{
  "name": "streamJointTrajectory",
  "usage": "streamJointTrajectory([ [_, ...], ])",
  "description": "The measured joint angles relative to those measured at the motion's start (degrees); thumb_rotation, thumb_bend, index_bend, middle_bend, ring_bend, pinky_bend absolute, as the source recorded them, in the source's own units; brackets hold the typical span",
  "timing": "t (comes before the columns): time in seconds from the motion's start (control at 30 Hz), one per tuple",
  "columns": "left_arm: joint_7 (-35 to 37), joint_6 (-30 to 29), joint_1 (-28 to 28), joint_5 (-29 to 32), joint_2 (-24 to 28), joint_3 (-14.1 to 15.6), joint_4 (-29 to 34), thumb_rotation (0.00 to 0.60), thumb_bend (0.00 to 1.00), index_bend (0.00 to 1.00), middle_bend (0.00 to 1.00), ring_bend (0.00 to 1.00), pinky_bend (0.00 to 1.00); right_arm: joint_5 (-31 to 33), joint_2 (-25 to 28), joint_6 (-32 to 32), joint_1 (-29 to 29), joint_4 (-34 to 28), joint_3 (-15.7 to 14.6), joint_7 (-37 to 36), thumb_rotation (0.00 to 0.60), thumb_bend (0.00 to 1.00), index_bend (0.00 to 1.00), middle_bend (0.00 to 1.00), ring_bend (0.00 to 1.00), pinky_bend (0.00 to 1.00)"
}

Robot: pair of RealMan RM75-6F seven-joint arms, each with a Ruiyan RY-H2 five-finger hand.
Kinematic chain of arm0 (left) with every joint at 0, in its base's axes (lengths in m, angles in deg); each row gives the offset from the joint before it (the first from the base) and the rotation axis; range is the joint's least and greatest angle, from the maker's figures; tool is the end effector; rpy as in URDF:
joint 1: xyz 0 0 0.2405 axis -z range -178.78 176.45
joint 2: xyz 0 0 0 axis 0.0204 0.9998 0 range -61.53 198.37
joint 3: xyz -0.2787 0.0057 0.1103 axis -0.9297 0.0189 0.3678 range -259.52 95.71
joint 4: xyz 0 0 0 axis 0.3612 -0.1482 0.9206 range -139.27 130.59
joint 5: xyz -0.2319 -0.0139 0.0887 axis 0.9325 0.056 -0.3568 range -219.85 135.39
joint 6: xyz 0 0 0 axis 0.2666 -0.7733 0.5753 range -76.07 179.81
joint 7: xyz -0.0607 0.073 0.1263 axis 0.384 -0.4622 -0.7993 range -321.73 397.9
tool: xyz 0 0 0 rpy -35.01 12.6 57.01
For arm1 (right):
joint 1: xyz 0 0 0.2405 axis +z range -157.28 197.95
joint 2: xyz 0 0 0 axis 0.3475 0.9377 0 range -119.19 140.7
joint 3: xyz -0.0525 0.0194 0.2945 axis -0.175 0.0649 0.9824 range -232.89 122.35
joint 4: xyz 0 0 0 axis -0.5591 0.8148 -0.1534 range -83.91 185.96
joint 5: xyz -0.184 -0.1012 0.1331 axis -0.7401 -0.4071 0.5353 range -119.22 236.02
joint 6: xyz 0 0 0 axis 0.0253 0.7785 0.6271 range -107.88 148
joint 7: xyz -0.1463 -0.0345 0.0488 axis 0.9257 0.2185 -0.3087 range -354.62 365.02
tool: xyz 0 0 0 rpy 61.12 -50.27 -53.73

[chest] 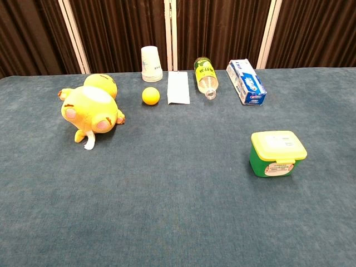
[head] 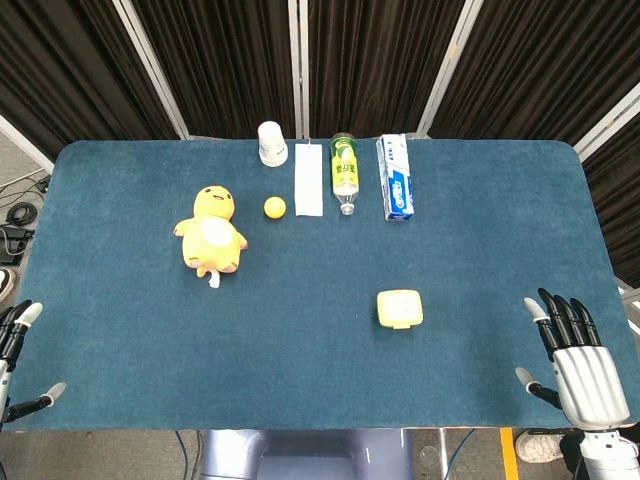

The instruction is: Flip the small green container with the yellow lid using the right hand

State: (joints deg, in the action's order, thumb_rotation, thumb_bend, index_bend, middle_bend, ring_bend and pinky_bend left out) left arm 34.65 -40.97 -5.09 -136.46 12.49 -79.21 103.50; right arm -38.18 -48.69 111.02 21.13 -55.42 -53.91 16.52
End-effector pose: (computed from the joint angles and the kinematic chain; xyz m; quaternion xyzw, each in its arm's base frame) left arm -0.3178 0.1252 0.1680 -0.5786 -0.4136 -0.4030 0.5760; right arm -0.2964 -0.1666 0.1532 0.6204 -0.3329 0.4206 0.5722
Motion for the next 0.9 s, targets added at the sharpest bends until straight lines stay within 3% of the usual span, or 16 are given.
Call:
streamJointTrajectory([
  [0.27, -0.28, 0.37, 0.15, 0.26, -0.14, -0.07, -0.09, 0.600, 0.00, 0.00, 0.00, 0.00, 0.00, -0.20, -0.24, -1.31, 0.51, 0.15, -0.27, 0.44, 0.600, 0.08, 0.00, 0.00, 0.00, 0.00],
  [0.47, -1.32, 1.88, 0.93, 2.03, -0.77, -0.79, -0.33, 0.600, 0.00, 0.00, 0.00, 0.00, 0.00, 0.94, -0.78, -6.49, 3.30, -0.02, 0.39, 2.35, 0.600, 0.08, 0.00, 0.00, 0.00, 0.00],
  [0.67, -1.74, 3.58, 2.30, 3.87, -2.08, -2.05, -1.37, 0.600, 0.00, 0.00, 0.00, 0.00, 0.00, 3.99, -1.73, -17.91, 10.33, -1.90, 2.78, 8.50, 0.600, 0.11, 0.00, 0.00, 0.00, 0.00],
  [0.9, -1.69, 5.67, 3.39, 8.05, -2.44, -3.44, -1.91, 0.600, 0.00, 0.00, 0.00, 0.00, 0.00, 15.58, -6.92, -32.91, 22.17, -3.36, 7.09, 24.90, 0.600, 0.13, 0.00, 0.00, 0.00, 0.00],
])
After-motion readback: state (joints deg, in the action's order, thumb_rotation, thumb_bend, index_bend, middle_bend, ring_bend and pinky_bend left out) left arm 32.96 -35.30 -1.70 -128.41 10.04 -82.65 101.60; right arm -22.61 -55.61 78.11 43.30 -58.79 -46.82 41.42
